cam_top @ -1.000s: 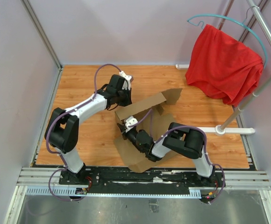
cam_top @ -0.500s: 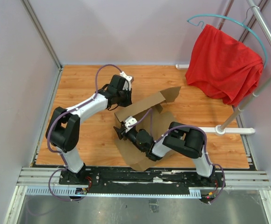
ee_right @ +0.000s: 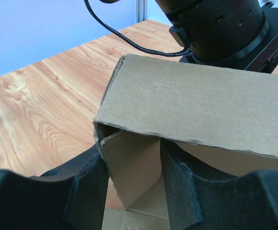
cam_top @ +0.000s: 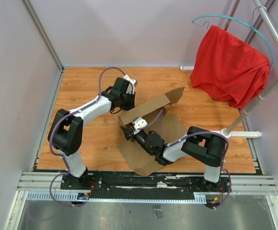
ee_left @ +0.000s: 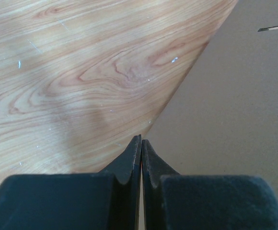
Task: Fold the paper box
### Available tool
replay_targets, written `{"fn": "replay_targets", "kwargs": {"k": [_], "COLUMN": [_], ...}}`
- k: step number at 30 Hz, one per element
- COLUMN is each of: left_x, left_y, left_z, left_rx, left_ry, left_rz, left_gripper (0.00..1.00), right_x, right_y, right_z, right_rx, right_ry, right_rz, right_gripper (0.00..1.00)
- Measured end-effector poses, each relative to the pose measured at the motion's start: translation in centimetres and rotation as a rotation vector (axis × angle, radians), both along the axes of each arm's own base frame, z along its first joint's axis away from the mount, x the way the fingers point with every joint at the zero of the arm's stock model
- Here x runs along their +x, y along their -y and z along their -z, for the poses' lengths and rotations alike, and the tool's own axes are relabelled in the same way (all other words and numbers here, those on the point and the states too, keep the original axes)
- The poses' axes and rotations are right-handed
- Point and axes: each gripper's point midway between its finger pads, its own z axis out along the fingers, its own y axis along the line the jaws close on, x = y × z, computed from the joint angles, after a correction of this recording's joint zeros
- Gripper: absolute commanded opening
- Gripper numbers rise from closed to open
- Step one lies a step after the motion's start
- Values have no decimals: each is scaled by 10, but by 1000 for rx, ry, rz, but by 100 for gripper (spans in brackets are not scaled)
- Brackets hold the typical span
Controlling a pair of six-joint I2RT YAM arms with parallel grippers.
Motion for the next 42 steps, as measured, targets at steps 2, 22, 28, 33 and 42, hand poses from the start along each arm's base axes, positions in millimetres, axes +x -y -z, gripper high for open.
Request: {"fn": "replay_targets", "kwargs": {"k": [2, 22, 28, 33, 42], "left_x": [0, 2, 11, 6, 3], "left_y": [0, 2, -2, 0, -2], "left_z": [0, 11, 12, 14, 16], "left_rx": [0, -17, 5, 11, 15], "left_ry": [-1, -49, -43, -59, -74], "left_rz": [0, 14, -7, 4, 4], "left_gripper": [5, 5, 4, 4, 4], "right_x": [-2, 1, 9, 8, 5], "right_y": [1, -27, -27, -28, -28], "right_z": [-3, 5, 5, 14, 32], "right_rx": [-2, -38, -1, -16, -52], "right_ry": [4, 5, -36, -78, -127], "right_rz": [-2, -62, -117, -154, -172], "right_gripper": [37, 1, 39, 47, 46]}}
